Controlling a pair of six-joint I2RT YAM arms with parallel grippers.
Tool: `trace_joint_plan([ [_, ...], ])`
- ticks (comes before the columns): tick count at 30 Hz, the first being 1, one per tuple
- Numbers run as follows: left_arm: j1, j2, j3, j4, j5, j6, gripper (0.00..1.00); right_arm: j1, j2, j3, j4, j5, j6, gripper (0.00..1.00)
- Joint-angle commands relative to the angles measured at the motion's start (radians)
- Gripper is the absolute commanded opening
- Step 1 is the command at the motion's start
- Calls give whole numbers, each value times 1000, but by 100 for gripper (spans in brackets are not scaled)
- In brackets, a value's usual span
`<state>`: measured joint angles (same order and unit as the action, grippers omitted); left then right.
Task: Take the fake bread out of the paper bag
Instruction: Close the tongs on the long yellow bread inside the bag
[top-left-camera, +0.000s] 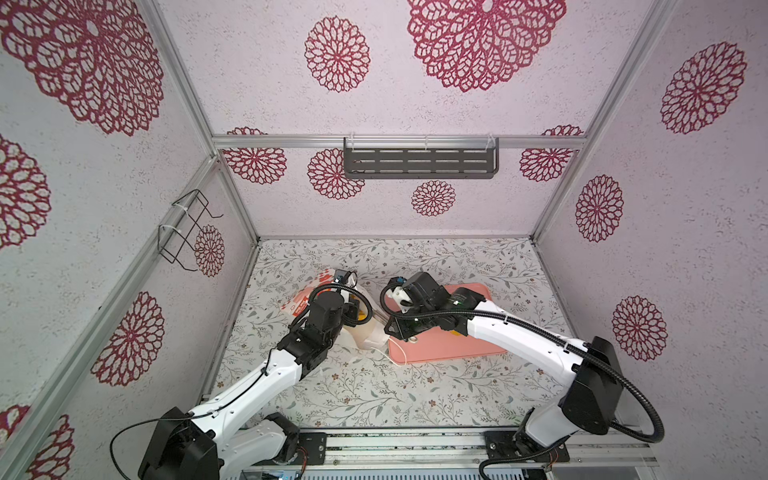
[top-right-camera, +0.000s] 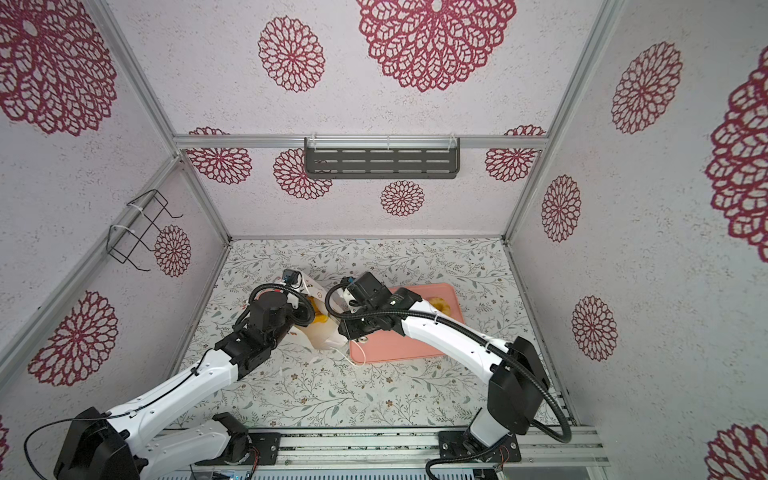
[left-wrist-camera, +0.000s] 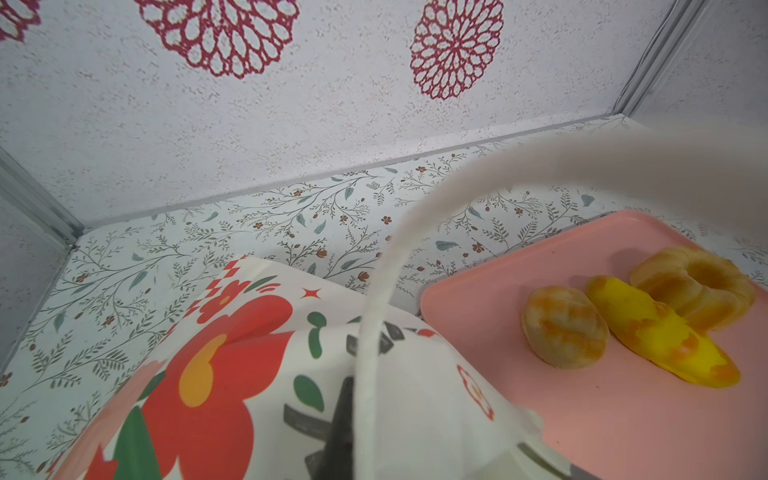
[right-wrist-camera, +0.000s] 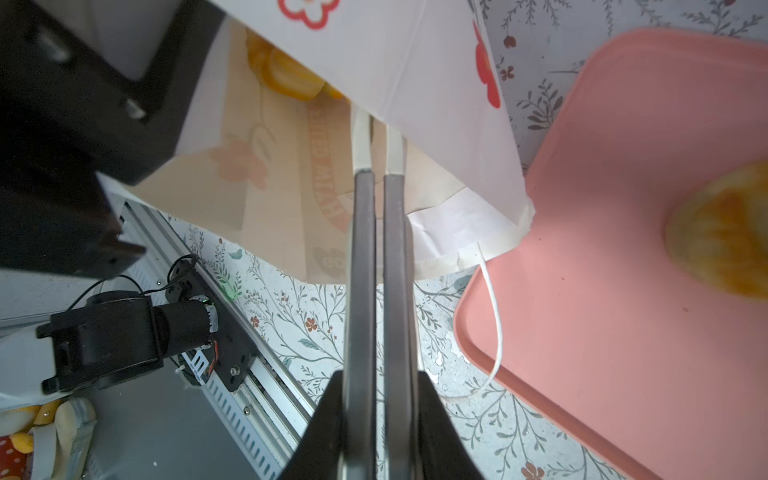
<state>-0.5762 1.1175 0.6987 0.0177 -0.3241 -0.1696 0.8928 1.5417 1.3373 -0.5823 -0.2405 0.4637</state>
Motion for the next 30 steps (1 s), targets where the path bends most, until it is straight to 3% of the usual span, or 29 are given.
trace_joint_plan([
  [1, -10, -1, 16, 27, 12, -28, 0, 12, -56, -30, 34, -6, 26, 0],
  [6, -10, 1, 15, 30, 13, -34, 0, 13, -41, -53, 1, 12, -38, 0],
  [10, -11, -7, 16, 15, 13, -33, 0, 12, -4, -28, -16, 7, -112, 15],
  [14, -11, -15, 15, 8, 10, -31, 0, 12, 38, 20, -41, 18, -170, 21],
  [22, -12, -16, 22, -4, 26, -19, 0, 15, 81, 78, -85, 52, -367, 24],
  [30, -11, -33, 12, -10, 44, -21, 0, 81, 44, 6, -37, 187, -610, 26],
])
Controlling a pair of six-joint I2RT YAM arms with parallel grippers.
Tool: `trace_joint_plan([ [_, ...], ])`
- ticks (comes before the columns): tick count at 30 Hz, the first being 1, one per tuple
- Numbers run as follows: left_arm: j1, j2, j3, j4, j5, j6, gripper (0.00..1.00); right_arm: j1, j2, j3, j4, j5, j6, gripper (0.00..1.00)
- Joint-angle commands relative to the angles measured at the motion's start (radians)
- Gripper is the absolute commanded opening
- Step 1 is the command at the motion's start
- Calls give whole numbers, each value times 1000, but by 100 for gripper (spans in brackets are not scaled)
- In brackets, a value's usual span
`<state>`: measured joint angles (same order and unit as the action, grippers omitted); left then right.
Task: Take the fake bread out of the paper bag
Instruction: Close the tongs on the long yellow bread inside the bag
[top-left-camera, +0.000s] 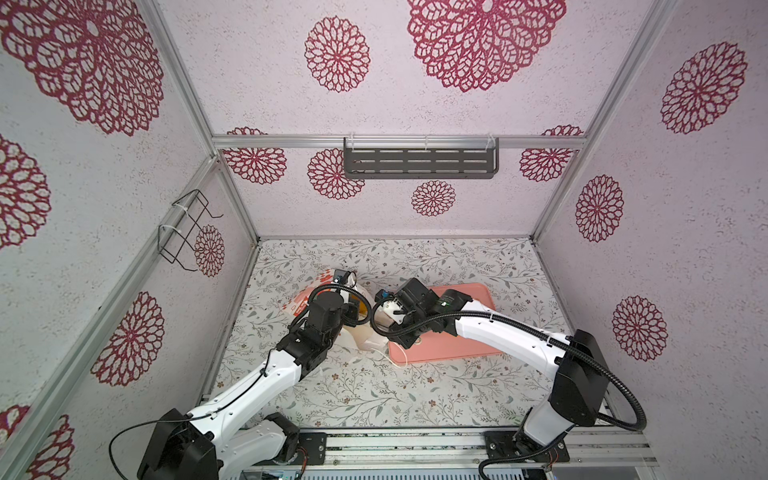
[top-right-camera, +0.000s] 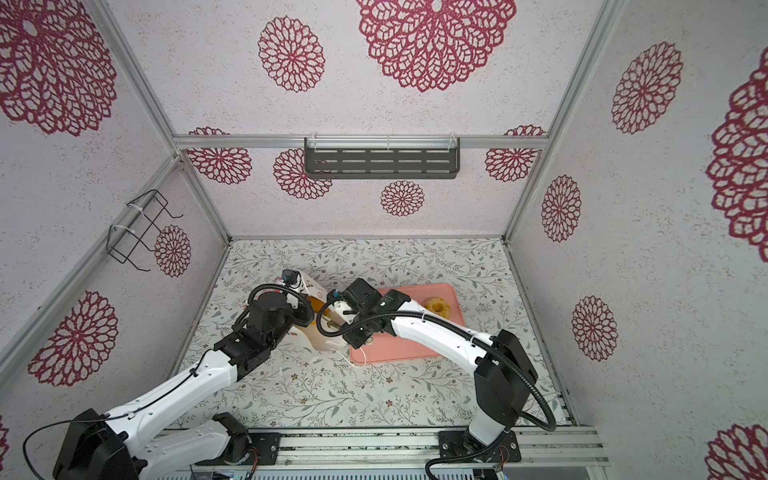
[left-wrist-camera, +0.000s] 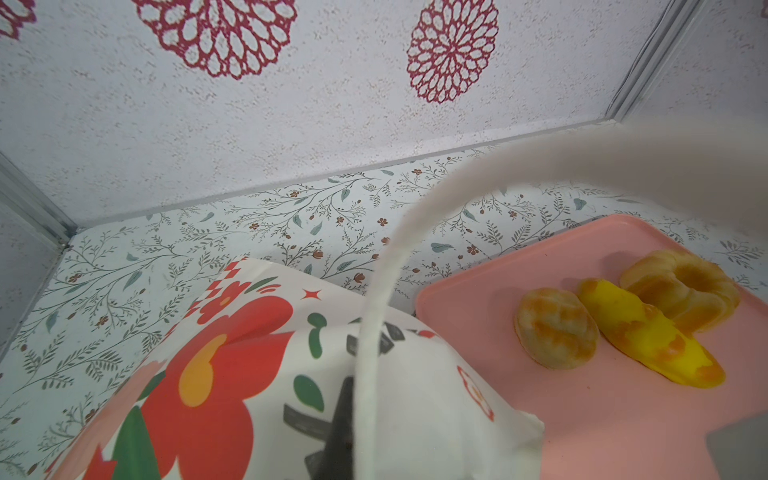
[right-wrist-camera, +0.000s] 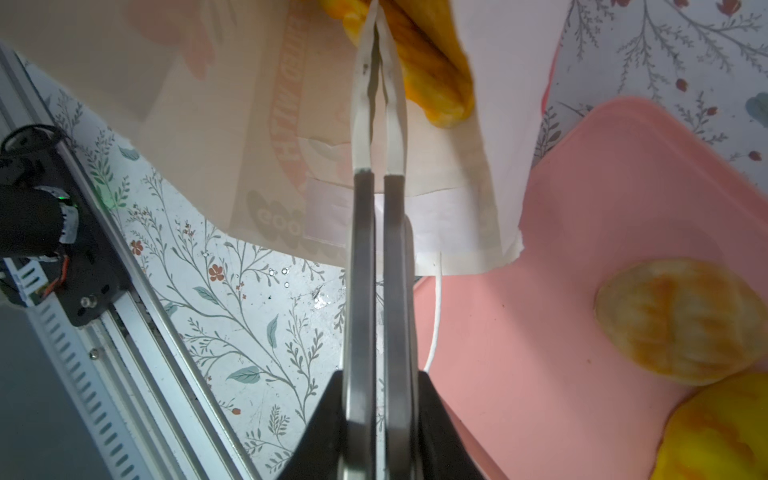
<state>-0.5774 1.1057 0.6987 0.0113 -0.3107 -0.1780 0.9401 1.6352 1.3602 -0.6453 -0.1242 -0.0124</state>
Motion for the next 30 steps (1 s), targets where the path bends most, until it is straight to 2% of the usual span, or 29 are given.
trace_joint_plan([
  [1, -8, -23, 10, -3, 31, -15, 0, 42, -57, -36, 43, 88, -148, 26],
  [8, -5, -29, 9, -15, 44, -25, 0, 83, -135, -176, 182, 199, -197, 28],
  [16, -1, -37, 10, -20, 48, -32, 0, 85, -155, -193, 213, 323, -196, 33],
  [23, 2, -42, 15, -31, 45, -31, 0, 86, -123, -172, 189, 374, -190, 38],
  [30, 2, -40, 23, -34, 43, -28, 0, 87, -89, -145, 169, 359, -195, 40],
])
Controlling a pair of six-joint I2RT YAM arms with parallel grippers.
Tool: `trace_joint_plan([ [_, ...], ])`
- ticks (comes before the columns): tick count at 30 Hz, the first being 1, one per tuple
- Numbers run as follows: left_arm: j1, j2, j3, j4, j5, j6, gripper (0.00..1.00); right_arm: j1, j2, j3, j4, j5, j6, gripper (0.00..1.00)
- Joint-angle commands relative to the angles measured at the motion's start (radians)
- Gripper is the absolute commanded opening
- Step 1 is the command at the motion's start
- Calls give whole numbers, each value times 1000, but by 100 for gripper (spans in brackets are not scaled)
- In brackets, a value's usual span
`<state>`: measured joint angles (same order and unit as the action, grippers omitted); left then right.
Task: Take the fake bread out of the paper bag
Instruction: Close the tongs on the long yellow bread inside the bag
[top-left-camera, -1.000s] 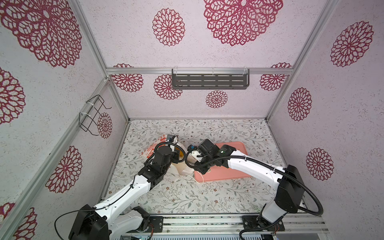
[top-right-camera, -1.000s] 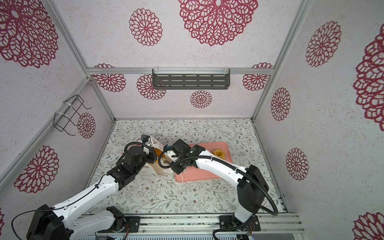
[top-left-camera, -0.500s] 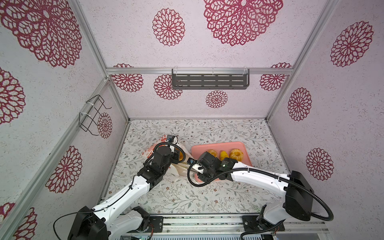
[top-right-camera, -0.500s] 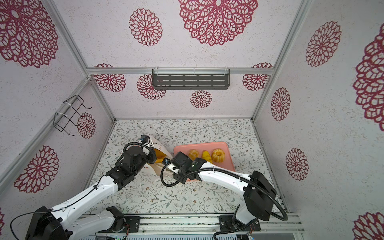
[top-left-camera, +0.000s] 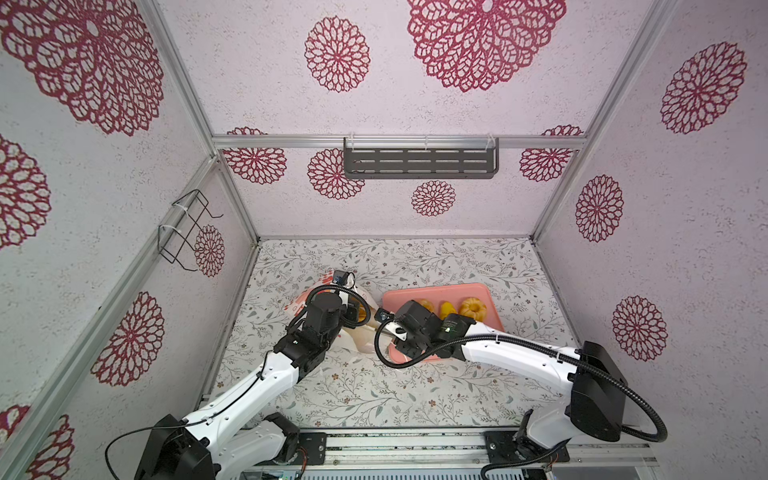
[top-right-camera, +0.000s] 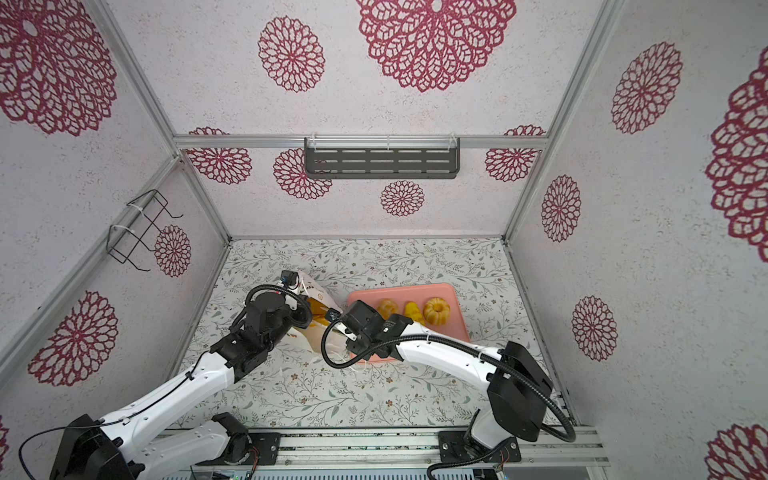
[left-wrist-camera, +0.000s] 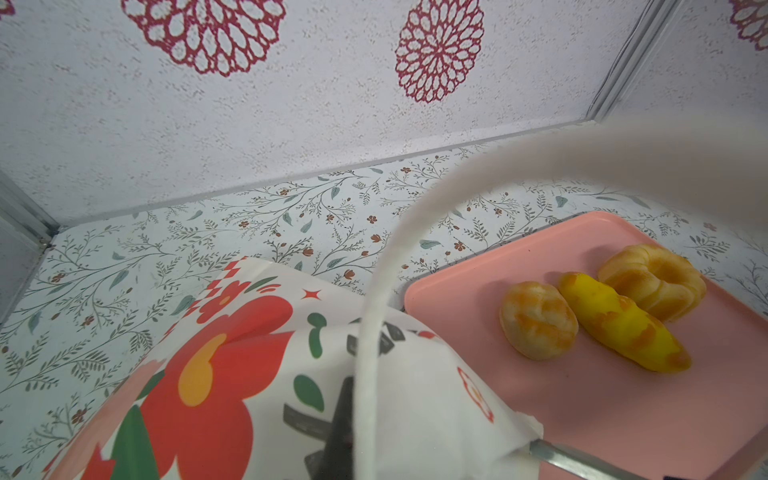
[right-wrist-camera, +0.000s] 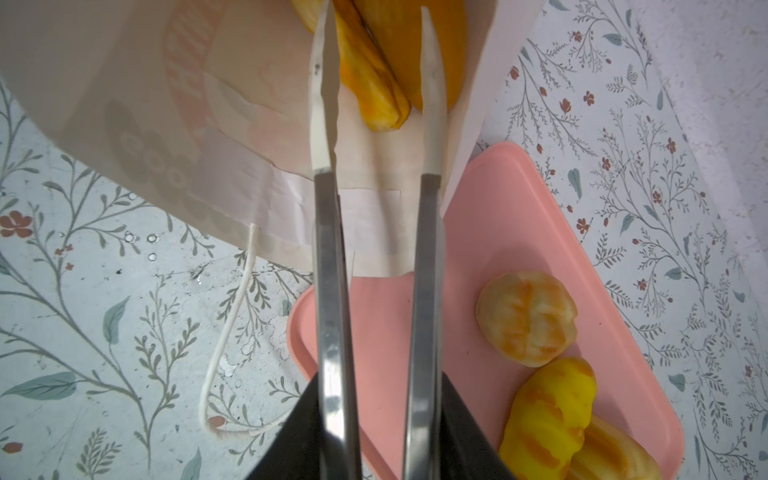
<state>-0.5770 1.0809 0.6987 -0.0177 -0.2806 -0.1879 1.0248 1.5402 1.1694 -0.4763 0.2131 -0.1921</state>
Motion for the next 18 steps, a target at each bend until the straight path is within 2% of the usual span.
trace_joint_plan([
  [1, 1, -14, 22, -5, 14, -18, 0, 4, 14, 52, -5, 21, -18, 40],
  [18, 3, -19, 17, 0, 13, -15, 0, 13, 140, 149, -94, 51, -59, 40],
])
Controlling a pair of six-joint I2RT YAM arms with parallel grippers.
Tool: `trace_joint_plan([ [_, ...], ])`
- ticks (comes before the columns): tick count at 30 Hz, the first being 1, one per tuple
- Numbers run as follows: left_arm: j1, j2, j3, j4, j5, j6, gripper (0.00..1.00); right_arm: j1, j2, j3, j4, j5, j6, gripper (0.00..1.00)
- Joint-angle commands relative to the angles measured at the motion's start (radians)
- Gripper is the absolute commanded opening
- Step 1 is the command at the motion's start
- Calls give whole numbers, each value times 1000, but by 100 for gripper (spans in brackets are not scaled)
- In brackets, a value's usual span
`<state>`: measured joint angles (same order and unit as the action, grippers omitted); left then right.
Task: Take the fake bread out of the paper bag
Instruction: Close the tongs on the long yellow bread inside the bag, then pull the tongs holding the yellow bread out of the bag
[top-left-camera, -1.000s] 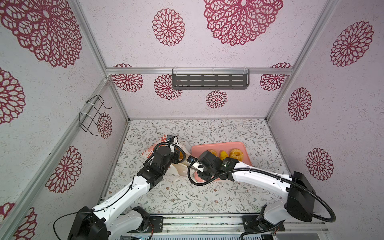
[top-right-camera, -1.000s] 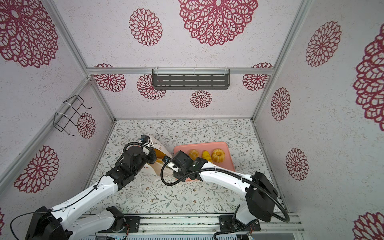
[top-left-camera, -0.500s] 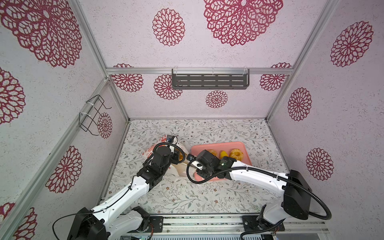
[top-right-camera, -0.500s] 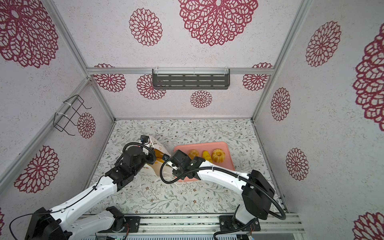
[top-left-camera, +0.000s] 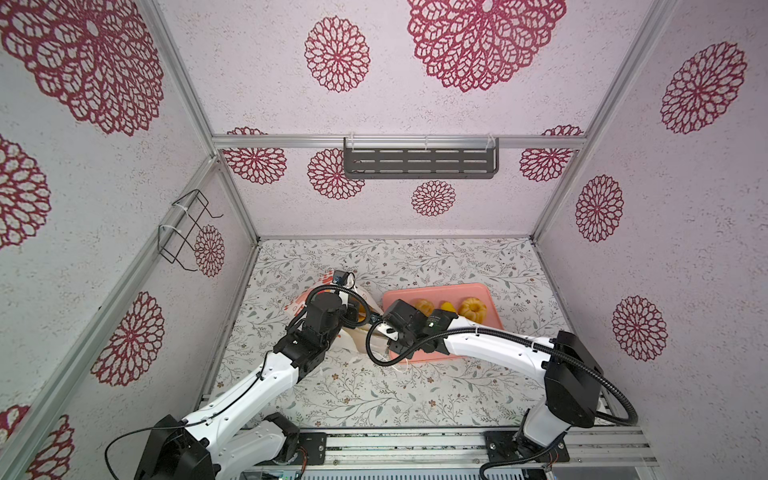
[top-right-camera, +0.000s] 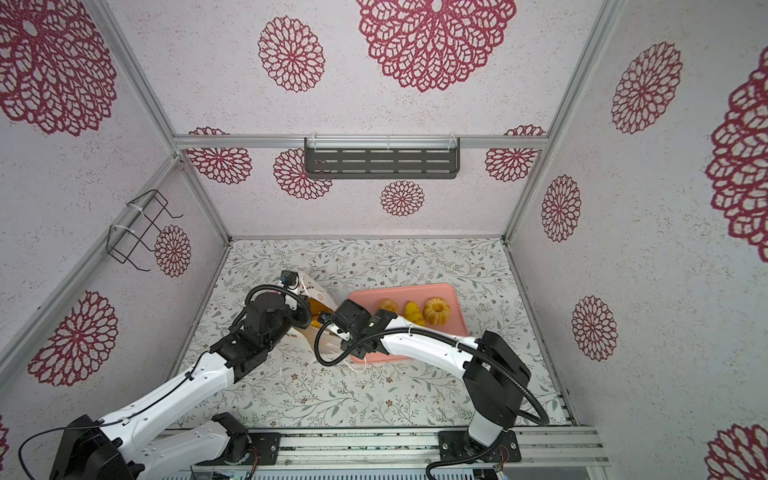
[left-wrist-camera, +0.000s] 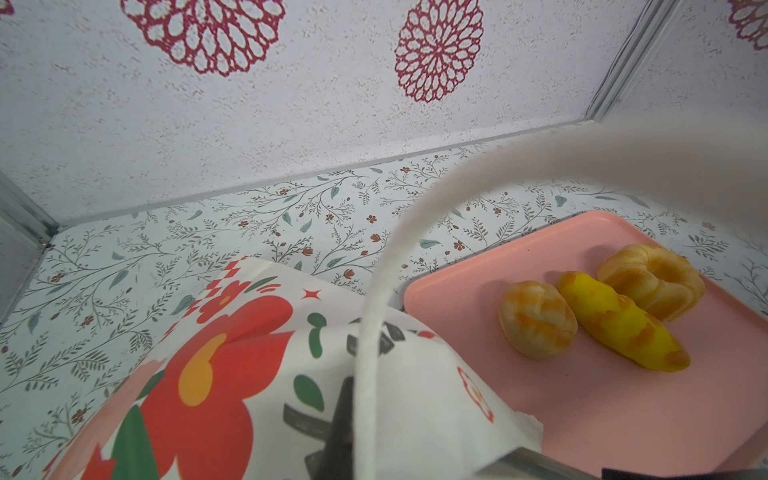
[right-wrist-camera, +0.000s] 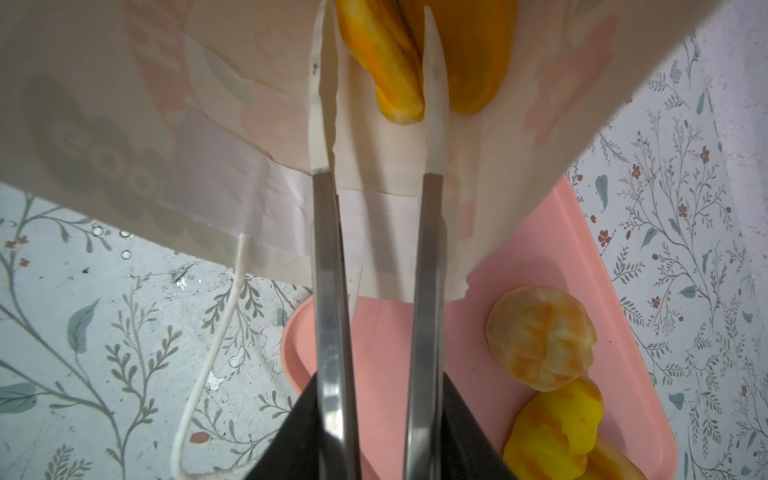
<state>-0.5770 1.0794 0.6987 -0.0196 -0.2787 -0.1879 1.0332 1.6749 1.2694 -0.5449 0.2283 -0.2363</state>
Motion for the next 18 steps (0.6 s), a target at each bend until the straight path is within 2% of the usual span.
trace_joint_plan([
  [1, 3, -18, 16, 1, 13, -15, 0, 4, 19, 63, -37, 42, -12, 40],
  [13, 2, -9, 2, 20, 24, -27, 0, 6, 129, 182, -91, 73, -11, 38],
  [16, 3, -10, -1, 23, 19, -37, 0, 16, 163, 225, -130, 69, -16, 33],
  [18, 2, -10, 1, 23, -3, -62, 0, 28, 176, 250, -171, 65, -15, 24],
])
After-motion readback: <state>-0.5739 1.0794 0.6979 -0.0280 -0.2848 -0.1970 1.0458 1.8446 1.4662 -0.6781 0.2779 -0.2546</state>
